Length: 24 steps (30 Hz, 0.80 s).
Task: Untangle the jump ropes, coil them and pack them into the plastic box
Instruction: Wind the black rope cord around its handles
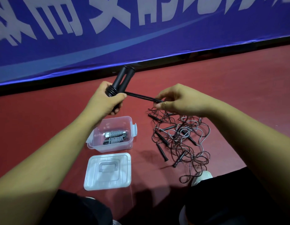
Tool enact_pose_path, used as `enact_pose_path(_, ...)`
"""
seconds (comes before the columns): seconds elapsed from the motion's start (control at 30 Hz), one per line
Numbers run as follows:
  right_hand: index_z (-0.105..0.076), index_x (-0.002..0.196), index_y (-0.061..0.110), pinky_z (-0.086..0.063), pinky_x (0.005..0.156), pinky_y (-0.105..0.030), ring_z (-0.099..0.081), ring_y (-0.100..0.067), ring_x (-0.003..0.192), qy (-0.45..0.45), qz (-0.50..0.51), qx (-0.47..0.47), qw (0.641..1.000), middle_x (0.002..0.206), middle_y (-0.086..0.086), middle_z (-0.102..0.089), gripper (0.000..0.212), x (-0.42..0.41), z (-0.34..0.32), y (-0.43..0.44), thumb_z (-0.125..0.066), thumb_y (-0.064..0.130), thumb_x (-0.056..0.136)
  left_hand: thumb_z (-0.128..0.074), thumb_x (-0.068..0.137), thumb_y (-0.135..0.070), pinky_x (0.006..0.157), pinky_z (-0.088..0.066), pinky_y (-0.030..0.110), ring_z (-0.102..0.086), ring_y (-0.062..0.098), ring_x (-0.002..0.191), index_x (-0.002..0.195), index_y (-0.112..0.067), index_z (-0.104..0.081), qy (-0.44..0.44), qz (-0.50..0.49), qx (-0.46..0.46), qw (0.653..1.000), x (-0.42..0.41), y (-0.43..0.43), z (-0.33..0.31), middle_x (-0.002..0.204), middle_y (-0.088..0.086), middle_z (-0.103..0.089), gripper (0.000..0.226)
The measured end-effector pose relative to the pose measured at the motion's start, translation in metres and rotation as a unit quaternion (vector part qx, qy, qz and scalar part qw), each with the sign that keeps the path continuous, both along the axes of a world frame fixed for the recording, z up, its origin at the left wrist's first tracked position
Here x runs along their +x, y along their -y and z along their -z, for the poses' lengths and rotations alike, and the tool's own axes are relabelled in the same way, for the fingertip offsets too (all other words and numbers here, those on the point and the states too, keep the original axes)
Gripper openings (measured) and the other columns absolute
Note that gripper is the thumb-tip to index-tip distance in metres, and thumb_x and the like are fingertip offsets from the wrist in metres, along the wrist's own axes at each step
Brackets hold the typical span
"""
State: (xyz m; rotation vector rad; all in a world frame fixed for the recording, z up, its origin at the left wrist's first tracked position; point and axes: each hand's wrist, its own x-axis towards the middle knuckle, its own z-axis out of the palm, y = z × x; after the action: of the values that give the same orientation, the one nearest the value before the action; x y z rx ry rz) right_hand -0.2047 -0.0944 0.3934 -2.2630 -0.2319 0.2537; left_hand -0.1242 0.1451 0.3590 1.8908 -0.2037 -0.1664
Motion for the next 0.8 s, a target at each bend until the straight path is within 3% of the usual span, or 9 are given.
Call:
enact_pose_path(0.1, -0.072, 0.087, 0.016, -0.032, 0.048, -0.013, -0.040, -0.002, 0.047, 0.052, -0.045, -0.045, 0.997, 0.055, 0.010, -0.051, 0.008, -0.005, -0.006, -0.014, -0.067, 0.020, 0.092, -0.073, 0.085, -0.013, 0.047, -0.043, 0.028, -0.053, 0.018, 0.048, 0.093, -0.020, -0.045, 0.015, 0.008, 0.068, 0.998, 0.002, 0.000, 0.006, 0.067, 0.008, -0.064, 0.030)
enact_pose_path(0.2, -0.069, 0.080, 0.007, -0.027, 0.046, -0.020, -0.033, -0.004, 0.048, 0.060, -0.062, -0.051, 0.995, 0.058, 0.004, -0.044, 0.012, -0.007, -0.008, -0.025, -0.065, 0.014, 0.089, -0.076, 0.080, -0.013, 0.050, -0.045, 0.030, -0.061, 0.019, 0.052, 0.095, -0.016, -0.051, -0.005, 0.057, 0.157, 0.986, 0.000, 0.003, 0.012, 0.073, 0.009, -0.070, 0.030)
enact_pose_path(0.3, -0.067, 0.074, 0.014, -0.026, 0.046, -0.026, -0.030, -0.007, 0.047, 0.064, -0.061, -0.043, 0.995, 0.056, 0.002, -0.041, 0.015, -0.006, -0.008, -0.030, -0.065, 0.013, 0.088, -0.080, 0.076, -0.021, 0.056, -0.051, 0.033, -0.066, 0.021, 0.057, 0.094, -0.019, -0.054, 0.018, 0.098, 0.260, 0.960, -0.005, 0.006, 0.015, 0.078, 0.003, -0.068, 0.032)
enact_pose_path(0.37, -0.068, 0.073, 0.017, -0.024, 0.044, -0.025, -0.029, -0.006, 0.045, 0.075, -0.057, -0.045, 0.995, 0.055, 0.001, -0.039, 0.016, -0.005, -0.008, -0.031, -0.065, 0.013, 0.089, -0.079, 0.074, -0.024, 0.063, -0.051, 0.036, -0.066, 0.026, 0.069, 0.093, -0.020, -0.054, 0.060, 0.114, 0.314, 0.941, -0.010, 0.010, 0.018, 0.081, 0.003, -0.067, 0.031)
enact_pose_path(0.43, -0.070, 0.075, 0.009, -0.022, 0.043, -0.020, -0.030, -0.008, 0.044, 0.092, -0.046, -0.055, 0.993, 0.053, 0.001, -0.039, 0.015, -0.003, -0.009, -0.029, -0.064, 0.013, 0.088, -0.076, 0.073, -0.029, 0.065, -0.047, 0.035, -0.062, 0.027, 0.076, 0.091, -0.023, -0.054, 0.096, 0.141, 0.358, 0.918, -0.016, 0.014, 0.019, 0.081, 0.001, -0.065, 0.029)
enact_pose_path(0.6, -0.075, 0.082, 0.014, -0.031, 0.050, -0.014, -0.049, -0.003, 0.052, 0.142, -0.024, -0.073, 0.987, 0.062, 0.006, -0.060, 0.014, 0.000, -0.007, -0.024, -0.064, 0.018, 0.090, -0.074, 0.065, -0.067, 0.070, -0.052, 0.036, -0.061, 0.014, 0.078, 0.091, -0.030, -0.057, 0.096, 0.207, 0.420, 0.879, -0.024, 0.024, 0.016, 0.080, -0.009, -0.066, 0.048)
enact_pose_path(0.73, -0.077, 0.088, 0.013, -0.037, 0.053, -0.012, -0.055, 0.002, 0.058, 0.169, 0.035, -0.064, 0.983, 0.067, 0.012, -0.064, 0.013, 0.003, -0.009, -0.016, -0.068, 0.022, 0.090, -0.072, 0.073, -0.046, 0.068, -0.054, 0.039, -0.062, 0.014, 0.071, 0.092, -0.028, -0.061, 0.111, 0.235, 0.383, 0.886, -0.031, 0.026, 0.007, 0.075, -0.005, -0.067, 0.028)
enact_pose_path(0.8, -0.078, 0.089, 0.014, -0.042, 0.057, -0.020, -0.058, -0.005, 0.062, 0.161, 0.055, -0.056, 0.984, 0.071, 0.005, -0.068, 0.013, 0.006, -0.009, -0.012, -0.070, 0.025, 0.088, -0.070, 0.072, -0.037, 0.064, -0.053, 0.037, -0.061, 0.014, 0.067, 0.089, -0.028, -0.060, 0.117, 0.248, 0.374, 0.886, -0.035, 0.026, 0.002, 0.070, -0.005, -0.065, 0.022)
